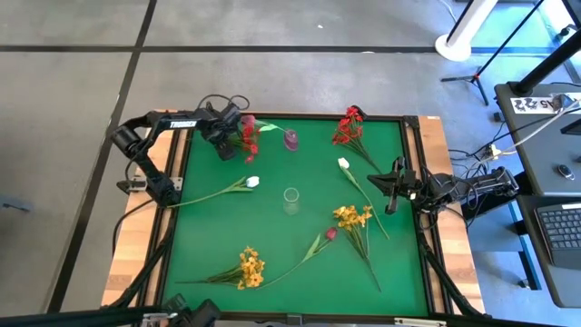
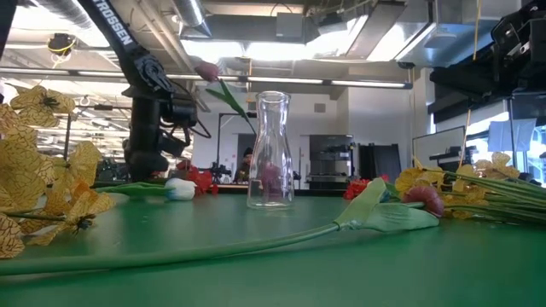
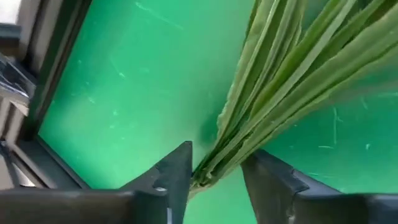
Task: Sort flowers into vase by color
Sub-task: Put the left red flowers into the pink vase
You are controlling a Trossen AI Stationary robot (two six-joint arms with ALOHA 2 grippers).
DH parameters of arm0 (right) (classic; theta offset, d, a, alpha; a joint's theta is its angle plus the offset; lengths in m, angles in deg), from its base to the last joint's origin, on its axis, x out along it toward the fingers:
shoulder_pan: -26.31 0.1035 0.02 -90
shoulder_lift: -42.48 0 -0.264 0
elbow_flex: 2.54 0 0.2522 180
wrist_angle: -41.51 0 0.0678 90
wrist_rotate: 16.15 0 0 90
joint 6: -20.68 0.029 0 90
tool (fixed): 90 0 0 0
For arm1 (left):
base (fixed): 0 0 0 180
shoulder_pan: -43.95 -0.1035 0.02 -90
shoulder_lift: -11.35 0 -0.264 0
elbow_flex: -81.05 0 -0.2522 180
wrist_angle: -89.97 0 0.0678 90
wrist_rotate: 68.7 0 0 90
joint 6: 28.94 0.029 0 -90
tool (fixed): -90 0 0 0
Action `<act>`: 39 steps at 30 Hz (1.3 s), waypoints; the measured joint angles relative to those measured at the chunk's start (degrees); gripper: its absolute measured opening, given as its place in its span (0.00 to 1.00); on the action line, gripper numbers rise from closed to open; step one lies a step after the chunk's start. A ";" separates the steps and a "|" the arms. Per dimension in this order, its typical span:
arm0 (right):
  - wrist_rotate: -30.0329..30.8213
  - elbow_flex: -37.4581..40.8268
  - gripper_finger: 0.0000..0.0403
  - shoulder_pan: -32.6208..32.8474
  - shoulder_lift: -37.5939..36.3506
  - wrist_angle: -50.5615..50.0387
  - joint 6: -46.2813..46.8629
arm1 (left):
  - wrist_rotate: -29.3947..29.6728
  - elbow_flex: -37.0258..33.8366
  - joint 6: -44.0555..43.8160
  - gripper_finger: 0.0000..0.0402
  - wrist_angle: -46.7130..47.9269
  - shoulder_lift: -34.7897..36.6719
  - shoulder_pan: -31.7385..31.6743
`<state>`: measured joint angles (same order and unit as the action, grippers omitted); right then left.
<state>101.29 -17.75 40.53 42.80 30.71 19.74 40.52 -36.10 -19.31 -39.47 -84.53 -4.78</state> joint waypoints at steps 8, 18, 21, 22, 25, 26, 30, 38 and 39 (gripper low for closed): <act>-0.02 0.00 0.04 0.02 -0.02 0.00 0.00 | 0.31 3.85 -6.10 0.04 8.71 -0.25 0.00; -0.02 0.00 0.04 0.02 -0.01 0.00 0.00 | 1.96 15.66 -12.35 0.03 16.21 8.82 -0.25; -0.02 0.00 0.04 0.00 -0.02 0.00 0.00 | 2.65 18.30 -14.36 0.03 13.71 14.44 -1.46; -0.02 0.00 0.04 0.02 0.00 0.00 0.00 | 2.61 18.98 -15.19 0.03 12.22 16.50 -1.91; -0.02 0.02 0.04 0.02 -0.01 0.00 0.00 | -0.29 20.10 -15.76 0.03 6.03 22.36 -2.79; -0.02 0.02 0.04 0.02 -0.01 0.00 0.00 | -2.06 20.17 -16.00 0.03 3.10 24.33 -2.80; -0.02 0.02 0.04 0.01 -0.02 0.00 0.00 | -10.32 20.22 -16.22 0.03 -9.44 31.27 -2.22; -0.02 0.02 0.04 0.01 -0.01 0.00 0.01 | -27.30 20.37 -18.45 0.02 -33.02 39.16 7.06; -0.02 0.02 0.04 0.02 -0.01 0.00 0.01 | -28.86 20.37 -18.58 0.02 -34.65 39.15 9.32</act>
<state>101.27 -17.73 40.55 42.79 30.71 19.75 11.66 -15.73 -37.89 -74.12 -45.39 4.55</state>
